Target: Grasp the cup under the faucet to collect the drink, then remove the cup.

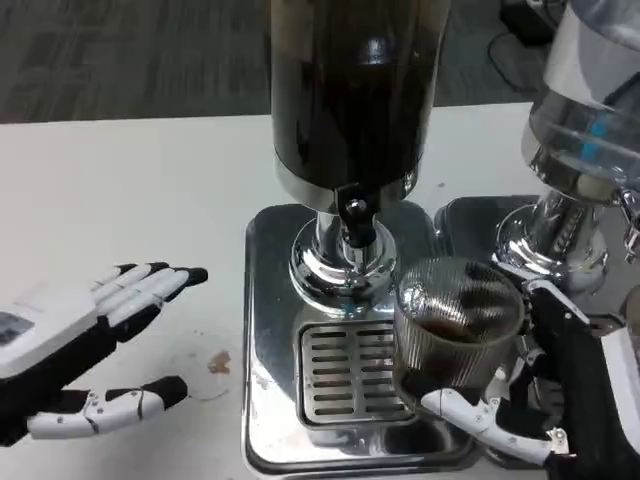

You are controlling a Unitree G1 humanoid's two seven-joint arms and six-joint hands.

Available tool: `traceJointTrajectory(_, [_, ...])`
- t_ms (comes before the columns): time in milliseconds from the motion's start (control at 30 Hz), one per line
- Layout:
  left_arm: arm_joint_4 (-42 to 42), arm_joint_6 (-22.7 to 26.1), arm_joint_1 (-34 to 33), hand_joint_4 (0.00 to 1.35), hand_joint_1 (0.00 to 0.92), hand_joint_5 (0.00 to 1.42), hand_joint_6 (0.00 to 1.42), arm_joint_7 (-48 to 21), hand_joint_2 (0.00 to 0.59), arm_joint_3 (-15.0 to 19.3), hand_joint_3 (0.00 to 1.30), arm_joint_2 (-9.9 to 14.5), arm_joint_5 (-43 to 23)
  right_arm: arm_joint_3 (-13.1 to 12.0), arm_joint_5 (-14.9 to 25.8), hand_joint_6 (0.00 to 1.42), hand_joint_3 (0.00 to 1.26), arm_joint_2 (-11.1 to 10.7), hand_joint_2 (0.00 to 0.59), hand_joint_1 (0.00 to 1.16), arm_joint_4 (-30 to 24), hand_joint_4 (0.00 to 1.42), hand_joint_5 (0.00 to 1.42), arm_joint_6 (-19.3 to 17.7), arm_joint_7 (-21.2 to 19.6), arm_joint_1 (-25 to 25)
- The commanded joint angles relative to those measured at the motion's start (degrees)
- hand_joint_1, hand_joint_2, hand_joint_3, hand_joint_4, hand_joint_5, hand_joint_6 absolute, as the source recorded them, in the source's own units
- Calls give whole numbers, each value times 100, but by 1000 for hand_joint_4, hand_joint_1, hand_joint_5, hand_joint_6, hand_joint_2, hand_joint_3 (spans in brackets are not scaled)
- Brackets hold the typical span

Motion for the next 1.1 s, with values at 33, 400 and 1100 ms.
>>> traceJointTrajectory(33, [140, -24, -193, 0, 0, 0, 0, 209, 254, -192, 0, -64, 242, 15, 108, 1303, 532, 26, 129, 1023, -282, 608, 861, -239, -7, 160])
traceJointTrajectory(400, [133, -26, -274, 0, 0, 0, 0, 284, 258, -384, 0, -94, 241, 78, 92, 1304, 537, 51, 129, 1020, -837, 610, 861, -167, 101, 439])
traceJointTrajectory(1100, [-1154, 629, 378, 0, 0, 0, 0, 145, 277, -203, 0, -130, 134, -161, 529, 1304, 546, -222, 135, 1003, -1412, 617, 872, -227, 664, 821])
